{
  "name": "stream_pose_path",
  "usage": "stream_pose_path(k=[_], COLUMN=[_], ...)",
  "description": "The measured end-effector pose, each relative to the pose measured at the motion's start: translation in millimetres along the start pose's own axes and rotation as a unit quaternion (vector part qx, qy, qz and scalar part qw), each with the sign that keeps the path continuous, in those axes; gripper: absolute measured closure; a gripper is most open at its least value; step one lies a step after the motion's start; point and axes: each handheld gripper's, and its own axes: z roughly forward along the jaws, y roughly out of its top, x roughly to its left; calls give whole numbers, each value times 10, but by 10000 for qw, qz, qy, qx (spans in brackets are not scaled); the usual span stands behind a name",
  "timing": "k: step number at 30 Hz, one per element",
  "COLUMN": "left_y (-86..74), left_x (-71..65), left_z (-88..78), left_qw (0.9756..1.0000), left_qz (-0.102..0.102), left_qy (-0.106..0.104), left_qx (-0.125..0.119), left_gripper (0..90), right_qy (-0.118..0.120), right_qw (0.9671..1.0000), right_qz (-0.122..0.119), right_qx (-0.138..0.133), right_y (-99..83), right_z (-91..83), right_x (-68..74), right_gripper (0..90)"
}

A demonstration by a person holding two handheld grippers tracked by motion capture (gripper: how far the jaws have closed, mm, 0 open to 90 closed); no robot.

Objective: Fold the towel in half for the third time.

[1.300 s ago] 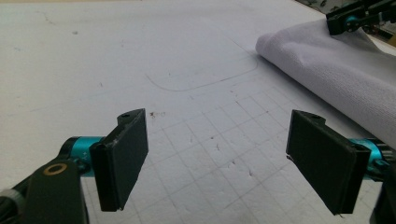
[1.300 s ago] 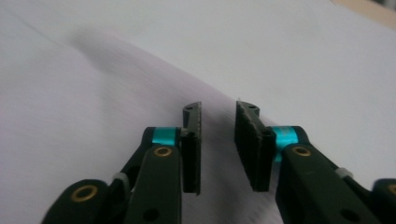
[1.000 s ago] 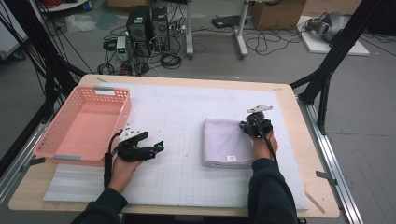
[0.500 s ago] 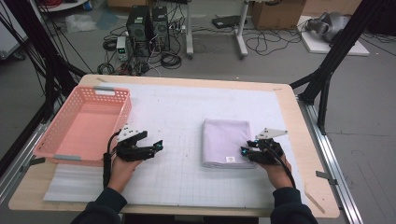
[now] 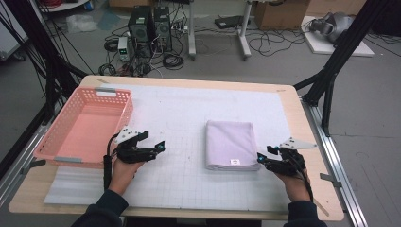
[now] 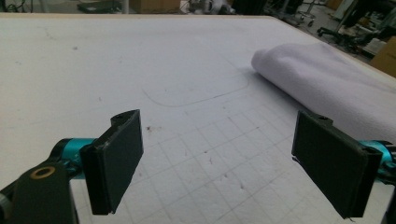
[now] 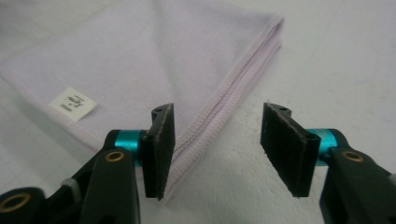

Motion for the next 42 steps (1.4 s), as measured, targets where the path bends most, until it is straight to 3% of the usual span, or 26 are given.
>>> stream_pose_path(k=[2,3,4,9,14,20,23,26,37,42], left_y=[9,15,18,26,18,16,22,24,-25,-24], left_x=[-13,-20,-28,-50,-51,-64,-79,-109,-119,-85], left_z=[-5,-12,-16,-30,-21,-30,-43,-59,-72,-90], left_qw=[10000,10000,9999,9993,9985,9965,9973,9967,9968,9974], left_qz=[26,51,60,216,440,708,595,636,692,596], left_qy=[-35,-51,-86,-214,-254,-229,-265,-292,-280,-248], left_qx=[-43,-59,-105,-195,-180,-382,-345,-407,-280,-325], left_gripper=[170,170,171,181,202,203,203,197,192,192], right_qy=[-51,-51,-107,-390,-501,-587,-607,-578,-485,-406], right_qw=[9994,9994,9980,9957,9954,9956,9954,9953,9963,9964], right_qz=[106,106,96,-29,-130,-254,-272,-214,-208,-267], right_qx=[-332,-332,-621,-838,-801,-686,-685,-743,-675,-693], right_y=[-56,-56,-106,-164,-175,-164,-167,-160,-140,-102], right_z=[-158,-158,-250,-351,-322,-273,-274,-271,-227,-187], right_x=[-5,-5,-20,-46,-70,-80,-93,-111,-112,-48], right_gripper=[367,367,311,228,212,200,200,197,196,196])
